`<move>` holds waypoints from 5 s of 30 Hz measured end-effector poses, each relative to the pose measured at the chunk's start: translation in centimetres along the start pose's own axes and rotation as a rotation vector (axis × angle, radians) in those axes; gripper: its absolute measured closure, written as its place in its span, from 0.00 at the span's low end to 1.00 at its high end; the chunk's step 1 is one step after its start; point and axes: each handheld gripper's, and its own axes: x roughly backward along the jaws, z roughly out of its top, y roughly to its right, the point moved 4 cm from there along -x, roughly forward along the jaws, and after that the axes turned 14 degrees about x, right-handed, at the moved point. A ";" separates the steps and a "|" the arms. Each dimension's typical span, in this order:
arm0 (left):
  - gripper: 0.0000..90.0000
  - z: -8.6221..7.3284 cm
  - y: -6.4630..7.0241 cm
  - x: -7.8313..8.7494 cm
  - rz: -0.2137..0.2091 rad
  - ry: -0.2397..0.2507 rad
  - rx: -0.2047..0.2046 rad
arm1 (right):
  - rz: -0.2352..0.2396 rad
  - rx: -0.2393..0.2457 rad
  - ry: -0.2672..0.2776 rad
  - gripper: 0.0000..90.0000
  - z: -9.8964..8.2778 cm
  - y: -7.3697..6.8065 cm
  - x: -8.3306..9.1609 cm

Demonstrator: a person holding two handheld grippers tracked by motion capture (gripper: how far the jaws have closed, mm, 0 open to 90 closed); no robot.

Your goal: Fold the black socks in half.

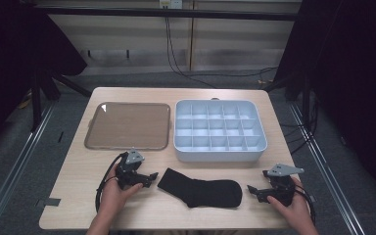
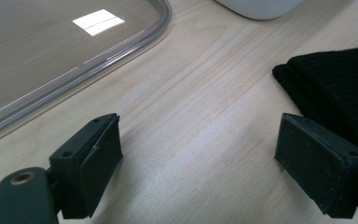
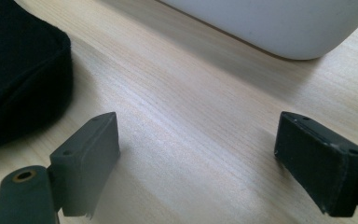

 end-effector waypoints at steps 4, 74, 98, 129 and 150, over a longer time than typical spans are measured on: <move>0.15 0.0 0.0 0.0 0.001 -0.001 -0.001 | 0.000 0.000 0.000 0.15 0.0 0.0 0.0; 0.92 1.9 5.6 0.8 -0.075 -0.258 0.245 | 0.333 0.222 0.034 1.00 2.2 -5.1 0.4; 0.93 3.6 5.2 3.7 -0.106 -0.210 0.291 | 0.356 0.214 0.043 1.00 3.1 -5.7 -0.5; 0.93 5.1 7.6 4.9 -0.140 -0.222 0.226 | 0.360 0.204 0.048 1.00 4.0 -6.5 -1.3; 0.93 5.8 8.5 5.2 -0.157 -0.235 0.216 | 0.359 0.197 0.046 1.00 4.5 -6.9 -1.7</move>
